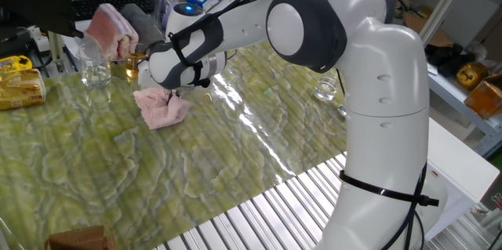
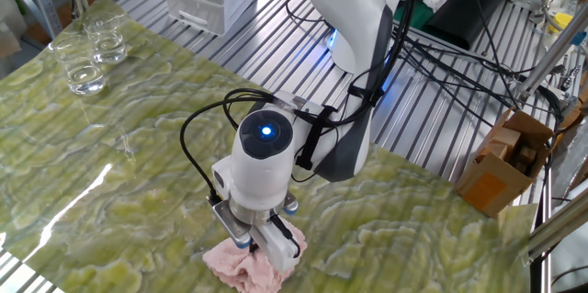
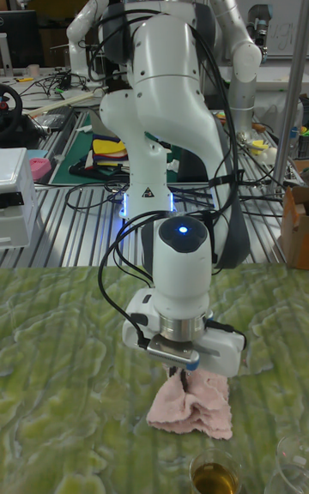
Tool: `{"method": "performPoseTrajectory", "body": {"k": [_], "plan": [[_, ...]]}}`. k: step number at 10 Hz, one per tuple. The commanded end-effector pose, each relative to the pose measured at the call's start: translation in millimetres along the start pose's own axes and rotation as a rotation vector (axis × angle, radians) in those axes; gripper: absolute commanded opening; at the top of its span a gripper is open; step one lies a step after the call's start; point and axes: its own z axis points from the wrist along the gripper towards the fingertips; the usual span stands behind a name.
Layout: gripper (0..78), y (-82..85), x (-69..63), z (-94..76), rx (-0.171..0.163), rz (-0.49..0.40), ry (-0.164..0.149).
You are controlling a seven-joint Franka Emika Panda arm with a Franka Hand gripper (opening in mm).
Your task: Clean the table with a cloth
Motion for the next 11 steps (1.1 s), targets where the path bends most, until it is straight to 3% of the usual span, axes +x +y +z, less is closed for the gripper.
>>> {"method": "performPoseTrajectory", "body": {"k": [1, 5, 11], "plan": [[1.3, -24.0, -27.0, -15.9, 0.087, -0.057, -0.008], [1.3, -35.9, -33.8, -17.1, 0.087, -0.078, -0.006], [1.3, -74.4, -53.0, -11.9, 0.090, -0.153, -0.008]]}}
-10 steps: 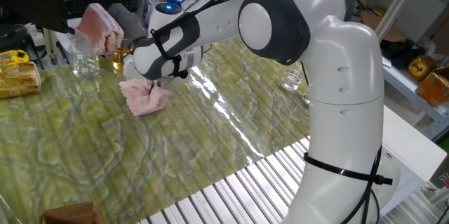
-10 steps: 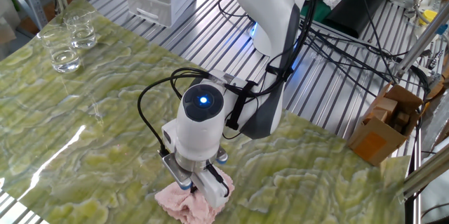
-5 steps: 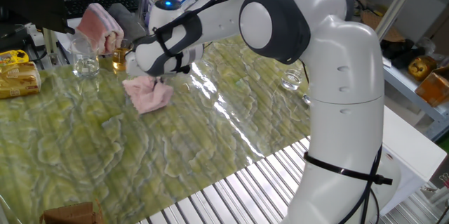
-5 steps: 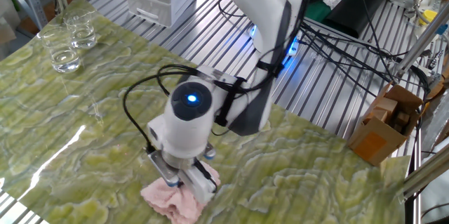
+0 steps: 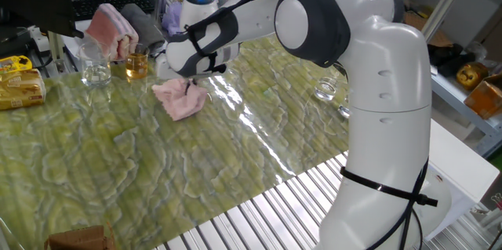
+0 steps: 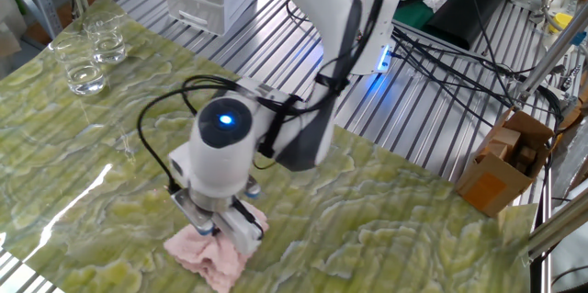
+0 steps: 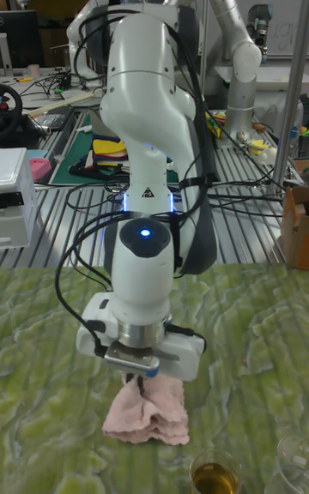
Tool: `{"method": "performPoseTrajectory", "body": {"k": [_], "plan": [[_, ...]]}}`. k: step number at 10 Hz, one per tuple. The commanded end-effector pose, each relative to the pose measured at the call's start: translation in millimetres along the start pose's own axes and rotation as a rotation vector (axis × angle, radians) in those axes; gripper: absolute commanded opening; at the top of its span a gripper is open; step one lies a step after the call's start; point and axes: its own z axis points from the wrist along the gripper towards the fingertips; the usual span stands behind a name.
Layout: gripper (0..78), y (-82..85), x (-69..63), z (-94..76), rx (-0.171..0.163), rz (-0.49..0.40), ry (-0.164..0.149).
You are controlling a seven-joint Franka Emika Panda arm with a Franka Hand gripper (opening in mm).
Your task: Clean the table with a cloth
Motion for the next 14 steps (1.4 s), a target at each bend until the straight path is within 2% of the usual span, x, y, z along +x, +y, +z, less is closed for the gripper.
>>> {"method": "performPoseTrajectory", "body": {"k": [1, 2, 4, 7, 8, 12, 13, 14], "plan": [[1.3, -32.6, -16.6, 7.3, 0.007, -0.072, -0.010], [1.3, -34.6, -17.4, 8.4, 0.008, -0.075, -0.011], [1.3, -51.7, -21.6, 11.4, 0.017, -0.108, -0.014], [1.3, -66.1, -24.8, 13.1, 0.026, -0.136, -0.020], [1.3, -75.5, -28.0, 15.0, 0.027, -0.153, -0.025], [1.3, -88.9, -31.9, 18.6, 0.041, -0.174, -0.036], [1.3, -99.2, -34.6, 21.1, 0.046, -0.190, -0.045], [1.3, -98.7, -34.7, 20.9, 0.057, -0.186, -0.047]]}}
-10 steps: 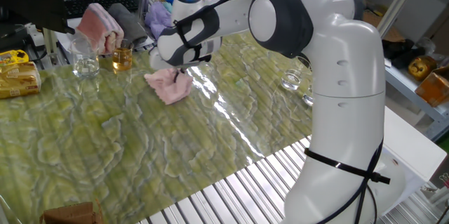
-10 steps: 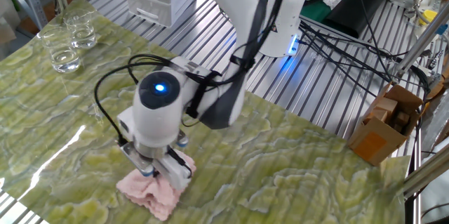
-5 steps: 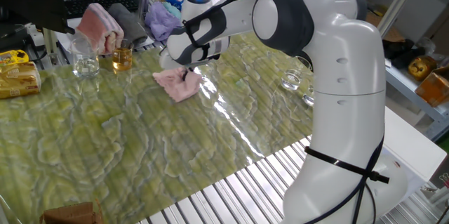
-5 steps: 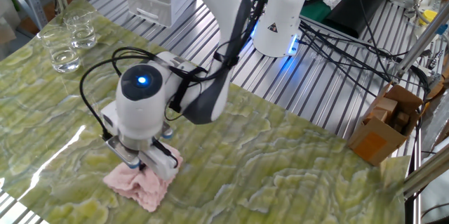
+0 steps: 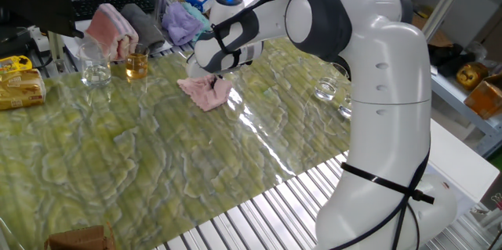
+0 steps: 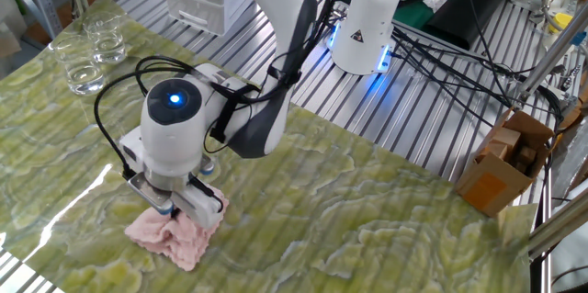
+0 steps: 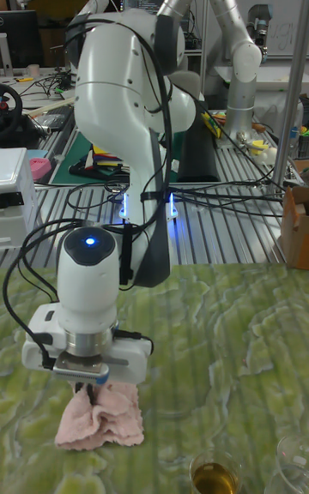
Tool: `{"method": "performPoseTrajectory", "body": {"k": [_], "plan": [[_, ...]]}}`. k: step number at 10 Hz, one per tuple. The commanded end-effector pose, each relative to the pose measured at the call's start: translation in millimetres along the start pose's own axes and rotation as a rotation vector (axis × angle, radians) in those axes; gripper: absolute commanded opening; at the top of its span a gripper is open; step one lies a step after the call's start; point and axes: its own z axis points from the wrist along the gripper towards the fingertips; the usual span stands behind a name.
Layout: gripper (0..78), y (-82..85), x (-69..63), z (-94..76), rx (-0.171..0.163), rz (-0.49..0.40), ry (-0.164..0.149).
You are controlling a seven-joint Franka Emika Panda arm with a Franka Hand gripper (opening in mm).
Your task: Clean the table with a cloth
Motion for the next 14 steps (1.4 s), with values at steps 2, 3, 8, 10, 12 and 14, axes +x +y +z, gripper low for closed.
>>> {"method": "performPoseTrajectory", "body": {"k": [2, 3, 8, 10, 12, 14], "plan": [[1.3, -10.6, -1.8, 1.9, 0.018, -0.016, -0.010], [1.3, -10.7, -2.4, 1.4, 0.028, -0.029, -0.010], [1.3, -16.3, -12.6, -16.5, 0.116, -0.089, 0.004], [1.3, -18.6, -15.6, -22.6, 0.148, -0.108, 0.007], [1.3, -18.1, -15.7, -20.9, 0.139, -0.106, 0.012], [1.3, -17.2, -15.9, -18.4, 0.128, -0.100, 0.007]]}}
